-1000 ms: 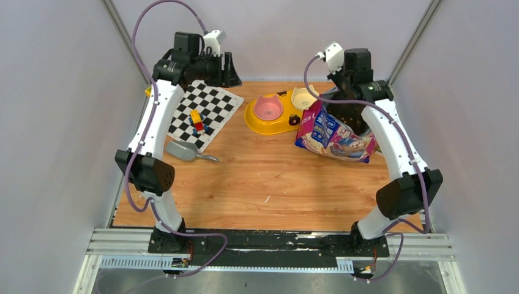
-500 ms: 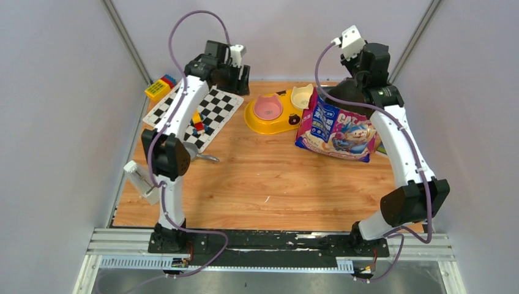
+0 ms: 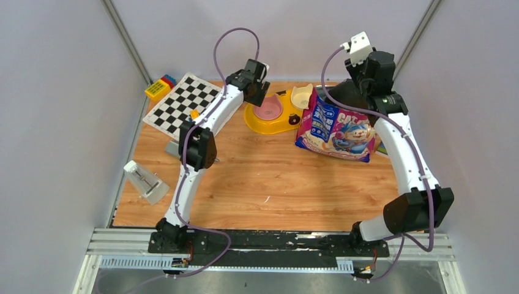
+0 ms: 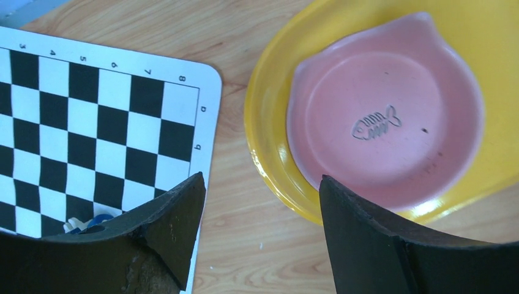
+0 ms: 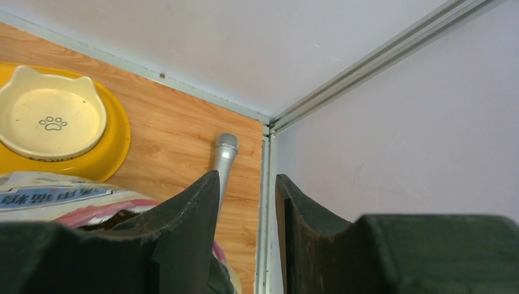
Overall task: Serve the pet food
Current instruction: Move the pet food bag to the center of the board, then move the pet food bowl to the center of the board.
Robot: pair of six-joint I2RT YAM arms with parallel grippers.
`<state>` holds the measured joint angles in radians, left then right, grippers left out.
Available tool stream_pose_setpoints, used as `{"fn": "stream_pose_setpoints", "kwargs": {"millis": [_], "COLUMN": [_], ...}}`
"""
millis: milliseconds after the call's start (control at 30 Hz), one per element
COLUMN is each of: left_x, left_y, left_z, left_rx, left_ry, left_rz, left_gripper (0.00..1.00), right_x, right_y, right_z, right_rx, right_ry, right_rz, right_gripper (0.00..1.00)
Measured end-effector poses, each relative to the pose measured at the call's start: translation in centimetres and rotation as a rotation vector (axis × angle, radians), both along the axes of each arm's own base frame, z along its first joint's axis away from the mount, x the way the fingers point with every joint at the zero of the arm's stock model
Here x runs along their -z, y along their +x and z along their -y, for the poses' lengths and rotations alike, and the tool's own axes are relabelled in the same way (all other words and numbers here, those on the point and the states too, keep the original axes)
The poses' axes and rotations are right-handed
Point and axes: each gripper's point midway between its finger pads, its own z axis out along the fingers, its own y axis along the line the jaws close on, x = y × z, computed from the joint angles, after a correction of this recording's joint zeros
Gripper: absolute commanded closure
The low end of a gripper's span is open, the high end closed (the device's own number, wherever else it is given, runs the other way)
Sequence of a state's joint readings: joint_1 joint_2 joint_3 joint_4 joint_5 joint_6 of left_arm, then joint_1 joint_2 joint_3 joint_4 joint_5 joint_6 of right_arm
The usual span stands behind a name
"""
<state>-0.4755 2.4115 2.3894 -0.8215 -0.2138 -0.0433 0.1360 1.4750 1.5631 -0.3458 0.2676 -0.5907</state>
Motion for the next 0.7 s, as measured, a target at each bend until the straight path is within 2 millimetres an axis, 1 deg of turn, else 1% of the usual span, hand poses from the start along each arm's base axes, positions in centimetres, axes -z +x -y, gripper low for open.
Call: {"fn": "stream_pose_setpoints", "kwargs": {"millis": [100,167,267,300,400,467,533,600,700], "left_x": [1.3,2.3,4.3,5.0,6.6,7.1,7.3,7.6,8.0], "left_y": [0.8,1.2,1.4,1.3,0.3,-0.3,-0.8,-1.3,-2.3], "left_z": [-0.4,-0.4,-0.5,-0.6,0.2,0.5,0.7,0.9,0.7], "left_rx": [-0.024,-0.033,-0.044,-0.044,-0.026,-0.019,-0.017,-0.015,-0.017], "left_ry": [0.044,0.067,0.108,0.122,0.144,0.155,0.158,0.154,0.15], "left_rz": [0.008,0.008,-0.012,-0.026,-0.063,-0.083,-0.099,-0.114,-0.145], "left_gripper": [0.23,0.23,0.24,0.24,0.25,0.26,0.26,0.27,0.28], "right_x": [-0.5,-1.6,-3.7,-4.4,-7.0,-8.8,-10.2,-11.4,-12.2], "right_y": [-1.0,-2.0,-4.2,-5.2,-8.1,-10.3,-12.2,-13.7,-15.1], "right_z": [-0.2,-0.3,-0.5,-0.5,-0.5,-0.4,-0.2,-0.1,0.0], "right_rx": [-0.009,-0.015,-0.032,-0.038,-0.053,-0.063,-0.068,-0.075,-0.08], "right_ry": [0.031,0.059,0.104,0.118,0.157,0.177,0.19,0.2,0.21], "right_rz": [0.01,0.04,0.094,0.112,0.181,0.236,0.279,0.315,0.341], "right_gripper": [0.55,0.53,0.5,0.5,0.48,0.47,0.46,0.46,0.45]}}
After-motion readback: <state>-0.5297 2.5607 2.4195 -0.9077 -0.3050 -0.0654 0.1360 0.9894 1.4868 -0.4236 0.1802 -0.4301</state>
